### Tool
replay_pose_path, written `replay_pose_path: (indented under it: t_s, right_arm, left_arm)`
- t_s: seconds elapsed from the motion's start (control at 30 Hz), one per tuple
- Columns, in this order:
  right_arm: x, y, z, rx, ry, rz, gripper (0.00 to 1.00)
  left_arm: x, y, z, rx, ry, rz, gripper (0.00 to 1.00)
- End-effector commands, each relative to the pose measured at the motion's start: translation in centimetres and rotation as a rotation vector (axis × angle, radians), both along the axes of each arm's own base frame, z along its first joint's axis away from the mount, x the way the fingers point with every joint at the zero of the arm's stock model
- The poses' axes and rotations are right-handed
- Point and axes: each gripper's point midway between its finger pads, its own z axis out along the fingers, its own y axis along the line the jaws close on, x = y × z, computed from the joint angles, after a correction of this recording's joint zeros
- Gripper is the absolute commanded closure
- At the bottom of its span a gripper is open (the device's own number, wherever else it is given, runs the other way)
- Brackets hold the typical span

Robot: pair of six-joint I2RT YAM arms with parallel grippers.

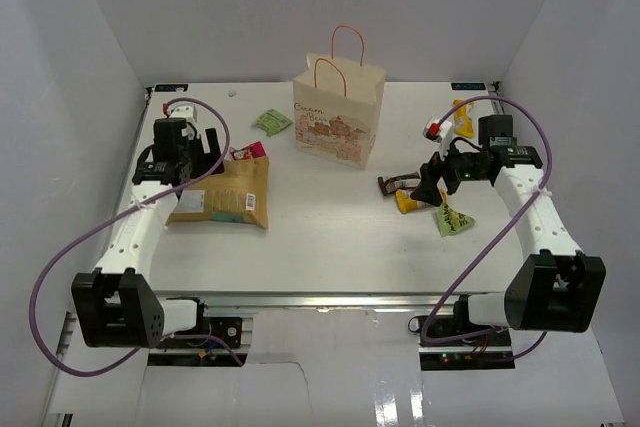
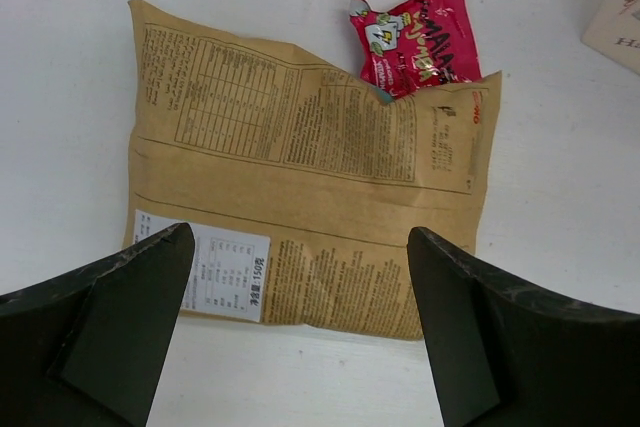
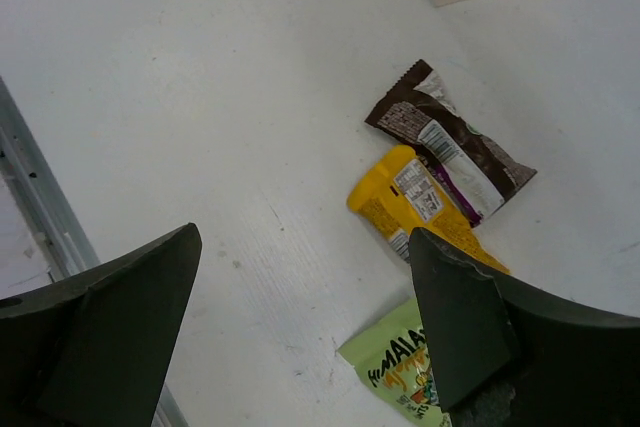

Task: Place the snacks into the paper bag

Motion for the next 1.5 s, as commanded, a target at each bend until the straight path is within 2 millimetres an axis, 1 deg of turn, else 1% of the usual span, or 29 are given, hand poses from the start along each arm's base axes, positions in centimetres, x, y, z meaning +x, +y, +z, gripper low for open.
replay_pose_path:
  t_s: [0.0, 0.03, 0.07, 0.1, 0.17, 0.2, 0.3, 0.33, 0.37, 0.4, 0.43, 0.5, 0.53, 0.6, 0.67, 0.8, 0.83, 0.9, 0.93, 1.0, 1.07, 1.13, 1.17, 1.23, 1.27, 1.33, 1.4, 1.43, 1.47]
  right_arm:
    - [-0.9, 1.3, 1.1, 0.065, 0.01, 0.11, 0.1]
    - [-0.9, 1.4, 1.1, 0.07, 0.007, 0.115, 0.1]
    - [-0.7, 1.5, 1.2, 0.07, 0.003, 0.119, 0.1]
    - [-0.5, 1.5, 1.0, 0.073, 0.01, 0.121, 0.1]
    - [-0.3, 1.5, 0.9, 0.072, 0.009, 0.124, 0.1]
    - [-0.1, 1.5, 0.6, 0.07, 0.018, 0.124, 0.1]
    - [0.1, 1.6, 0.1, 0.079, 0.039, 0.126, 0.1]
    - [0.1, 1.6, -0.1, 0.079, 0.046, 0.127, 0.1]
    - [0.1, 1.6, -0.2, 0.081, 0.047, 0.129, 0.1]
    - [0.2, 1.6, -0.5, 0.082, 0.058, 0.129, 0.1]
    - [0.2, 1.6, -0.6, 0.083, 0.058, 0.13, 0.1]
    - [0.3, 1.6, -1.0, 0.086, 0.071, 0.133, 0.1]
    - [0.4, 1.6, -1.0, 0.086, 0.073, 0.133, 0.1]
    - [0.6, 1.6, -1.3, 0.084, 0.078, 0.136, 0.1]
    - [0.8, 1.6, -1.5, 0.081, 0.08, 0.137, 0.1]
    - [1.3, 1.7, -1.6, 0.086, 0.088, 0.14, 0.1]
    - [1.4, 1.7, -1.8, 0.094, 0.099, 0.141, 0.1]
    - [1.5, 1.8, -1.8, 0.103, 0.107, 0.14, 0.09]
    - [1.7, 1.9, -1.7, 0.108, 0.107, 0.141, 0.09]
    - [1.7, 2.0, -1.5, 0.114, 0.11, 0.142, 0.1]
    - [1.6, 2.3, -0.9, 0.13, 0.086, 0.174, 0.09]
    - [0.8, 2.8, -0.1, 0.165, 0.082, 0.21, 0.09]
    - [0.5, 2.9, 0.2, 0.169, 0.067, 0.235, 0.09]
    - [0.2, 3.1, 0.7, 0.181, 0.047, 0.254, 0.09]
    - [-0.1, 3.3, 1.0, 0.192, 0.036, 0.262, 0.09]
    - [-0.4, 3.5, 1.7, 0.203, 0.009, 0.282, 0.09]
    - [-0.7, 3.6, 2.3, 0.208, -0.024, 0.308, 0.09]
    - [-1.3, 3.9, 2.8, 0.222, -0.027, 0.323, 0.09]
    - [-1.6, 3.9, 3.2, 0.225, -0.043, 0.338, 0.08]
  left_arm:
    - [1.9, 0.3, 0.8, 0.0, -0.013, -0.061, 0.02]
    - [2.2, 1.5, 0.5, -0.008, -0.006, -0.034, 0.02]
    - [2.8, 1.2, 0.6, -0.049, -0.01, -0.068, 0.02]
    - [3.3, 1.4, -0.5, -0.059, 0.024, -0.062, 0.02]
    - [4.2, 2.6, -0.9, -0.064, 0.036, -0.035, 0.02]
    - [4.6, 3.2, -2.2, -0.073, 0.066, -0.018, 0.02]
    - [5.6, 5.4, -3.4, -0.139, 0.09, 0.035, 0.05]
    - [5.7, 6.6, -3.6, -0.156, 0.092, 0.068, 0.05]
    - [6.1, 7.2, -3.5, -0.166, 0.079, 0.073, 0.06]
    - [6.5, 7.0, -4.0, -0.194, 0.084, 0.057, 0.07]
    - [6.7, 7.8, -4.3, -0.204, 0.082, 0.067, 0.07]
    - [7.2, 7.6, -4.8, -0.255, 0.076, 0.032, 0.09]
    - [7.3, 8.2, -5.9, -0.274, 0.097, 0.042, 0.1]
    - [7.6, 8.0, -7.0, -0.323, 0.115, 0.023, 0.13]
    - [7.7, 7.8, -7.6, -0.338, 0.125, 0.011, 0.14]
    - [7.1, 7.8, -9.7, -0.343, 0.17, 0.012, 0.15]
    - [6.7, 7.8, -11.0, -0.347, 0.203, 0.023, 0.16]
    - [6.5, 8.0, -12.1, -0.36, 0.228, 0.034, 0.21]
    - [6.4, 7.9, -12.7, -0.376, 0.247, 0.038, 0.27]
    - [6.5, 7.9, -12.7, -0.395, 0.245, 0.046, 0.33]
    - [6.8, 7.5, -12.4, -0.412, 0.231, 0.031, 0.46]
    - [7.1, 7.1, -11.8, -0.429, 0.211, 0.006, 0.57]
    - [7.2, 6.7, -11.2, -0.447, 0.197, -0.015, 0.67]
    - [7.5, 6.2, -10.4, -0.462, 0.165, -0.039, 0.76]
    - [7.5, 5.7, -9.8, -0.483, 0.15, -0.065, 0.84]
    - [7.6, 5.1, -8.2, -0.496, 0.097, -0.091, 0.91]
    - [7.3, 4.3, -7.0, -0.524, 0.06, -0.126, 0.95]
    - [7.6, 4.1, -4.9, -0.508, -0.008, -0.154, 0.96]
    - [7.5, 3.8, -3.9, -0.516, -0.036, -0.168, 0.97]
